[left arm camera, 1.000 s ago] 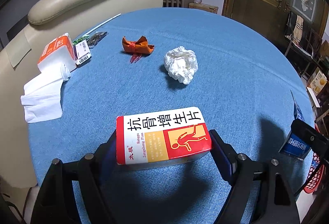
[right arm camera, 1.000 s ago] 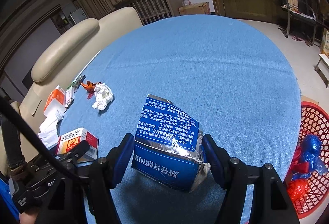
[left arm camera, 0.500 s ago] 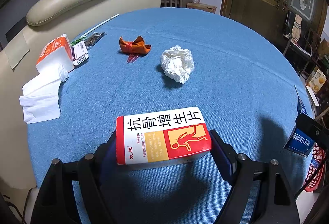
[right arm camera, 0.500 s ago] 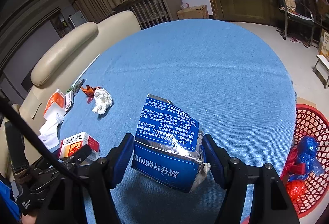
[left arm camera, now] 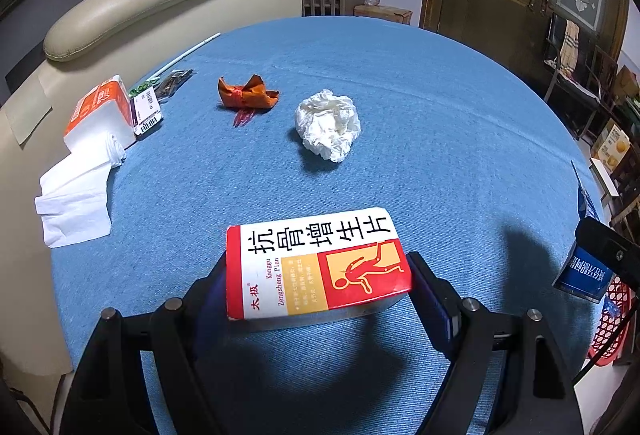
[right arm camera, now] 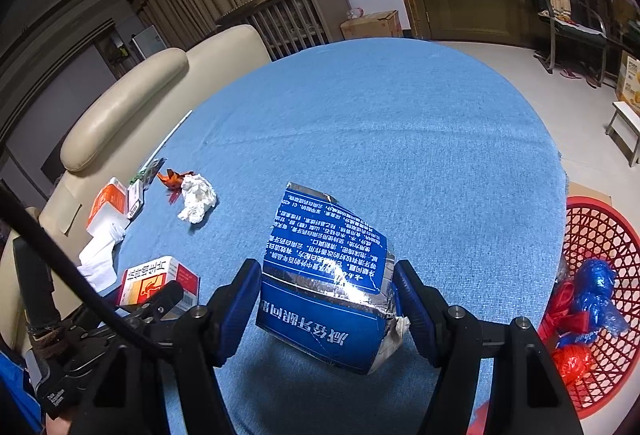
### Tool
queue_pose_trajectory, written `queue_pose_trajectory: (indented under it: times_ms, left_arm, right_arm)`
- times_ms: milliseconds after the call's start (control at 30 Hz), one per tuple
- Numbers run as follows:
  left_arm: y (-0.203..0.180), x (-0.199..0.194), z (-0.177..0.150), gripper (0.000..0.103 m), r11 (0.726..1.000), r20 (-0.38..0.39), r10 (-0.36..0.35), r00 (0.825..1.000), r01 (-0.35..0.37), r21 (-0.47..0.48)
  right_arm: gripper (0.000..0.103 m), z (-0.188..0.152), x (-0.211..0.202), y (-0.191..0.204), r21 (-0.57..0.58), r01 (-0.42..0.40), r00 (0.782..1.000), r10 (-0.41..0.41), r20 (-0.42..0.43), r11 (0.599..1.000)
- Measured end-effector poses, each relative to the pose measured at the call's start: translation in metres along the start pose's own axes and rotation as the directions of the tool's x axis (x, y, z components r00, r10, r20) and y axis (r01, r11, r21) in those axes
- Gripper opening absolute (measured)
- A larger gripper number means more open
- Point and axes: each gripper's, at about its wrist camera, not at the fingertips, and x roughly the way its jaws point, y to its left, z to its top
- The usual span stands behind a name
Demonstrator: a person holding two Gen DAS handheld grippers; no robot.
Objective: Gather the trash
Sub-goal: 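Hold the medicine box and blue carton above the table with both tools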
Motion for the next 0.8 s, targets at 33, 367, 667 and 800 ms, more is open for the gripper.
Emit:
queue_pose_trajectory:
  times_ms: [33,367,667,800]
  left_arm:
    - [0.000,0.000,0.000,0.083,1.000,0.000,0.000,1.000,0.000,0.001]
    - [0.000,0.000,0.001,0.083,1.000,0.003,-0.001,1.000,0.001,0.006]
    - [-0.007,-0.003,0.003,0.083,1.000,0.012,-0.013,1.000,0.012,0.025]
    - [-0.016,-0.006,0.006,0.083,0.999,0.023,-0.025,0.999,0.024,0.046]
  right_arm:
    - [0.071,0.000,0.000,0.000,0.000,0.000,1.000,0.000,0.000,1.000]
    - [0.071,0.001,-0.003,0.000,0.000,-0.005,1.000,0.005,0.007,1.000]
    - [0.071,0.000,-0.012,-0.005,0.005,-0.003,1.000,0.003,0.019,1.000]
    - [0.071,-0.002,-0.016,-0.009,0.015,0.003,1.000,-0.003,0.022,1.000]
